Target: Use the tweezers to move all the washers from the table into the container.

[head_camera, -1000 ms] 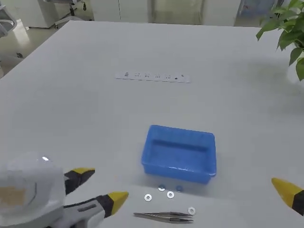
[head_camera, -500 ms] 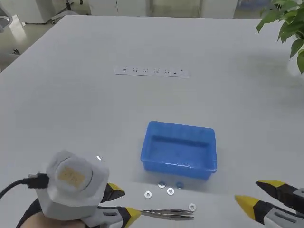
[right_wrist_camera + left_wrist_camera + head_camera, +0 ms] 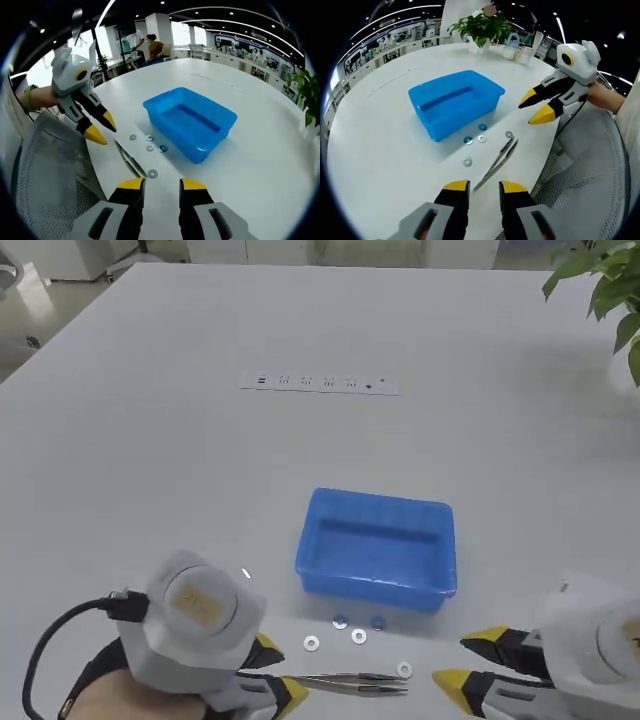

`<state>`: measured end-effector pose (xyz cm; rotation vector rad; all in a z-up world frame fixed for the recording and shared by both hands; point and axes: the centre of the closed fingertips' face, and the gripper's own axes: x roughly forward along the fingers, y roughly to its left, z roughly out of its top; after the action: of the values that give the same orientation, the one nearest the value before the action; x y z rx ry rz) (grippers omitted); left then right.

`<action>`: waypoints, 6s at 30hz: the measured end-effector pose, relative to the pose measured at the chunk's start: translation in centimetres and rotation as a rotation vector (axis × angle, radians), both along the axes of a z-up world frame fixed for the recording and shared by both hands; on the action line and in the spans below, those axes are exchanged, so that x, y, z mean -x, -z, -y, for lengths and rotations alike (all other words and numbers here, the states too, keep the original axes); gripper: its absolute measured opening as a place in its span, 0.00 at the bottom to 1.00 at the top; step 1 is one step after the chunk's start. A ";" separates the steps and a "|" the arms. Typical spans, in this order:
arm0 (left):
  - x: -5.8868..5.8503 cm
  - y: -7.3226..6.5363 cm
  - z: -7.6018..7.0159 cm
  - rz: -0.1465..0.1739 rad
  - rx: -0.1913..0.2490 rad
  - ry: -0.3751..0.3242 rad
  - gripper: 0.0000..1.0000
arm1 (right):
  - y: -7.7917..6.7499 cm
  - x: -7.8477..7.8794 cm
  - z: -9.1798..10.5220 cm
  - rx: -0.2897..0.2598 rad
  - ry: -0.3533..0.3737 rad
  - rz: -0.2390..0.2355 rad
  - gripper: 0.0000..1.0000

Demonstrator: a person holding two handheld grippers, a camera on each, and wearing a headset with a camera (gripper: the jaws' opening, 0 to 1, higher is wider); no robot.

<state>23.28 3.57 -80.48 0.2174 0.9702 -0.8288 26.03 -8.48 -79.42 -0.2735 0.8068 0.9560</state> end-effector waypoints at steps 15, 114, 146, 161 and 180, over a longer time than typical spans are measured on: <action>0.0 0.3 0.7 -0.009 -0.041 0.091 0.14 | 1.8 2.0 -3.1 0.101 -0.252 -0.015 0.19; 0.3 -4.2 3.5 0.348 -0.218 0.648 0.00 | 1.9 1.9 -4.8 0.064 -0.464 0.141 0.14; -0.3 -8.6 7.7 0.331 -0.061 0.644 0.00 | 0.7 1.6 -5.6 -0.061 -0.396 0.119 0.09; -1.9 -8.8 9.7 0.223 -0.012 0.637 0.00 | -2.1 1.3 -5.5 -0.119 -0.396 0.119 0.11; -3.5 -9.9 3.5 0.284 0.182 0.125 0.29 | -2.0 -1.2 -3.8 -0.273 -0.129 -0.026 0.02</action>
<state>26.80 0.06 -70.61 0.2328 0.6155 -0.9661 27.21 -4.66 -77.41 -0.0763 0.6786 1.1802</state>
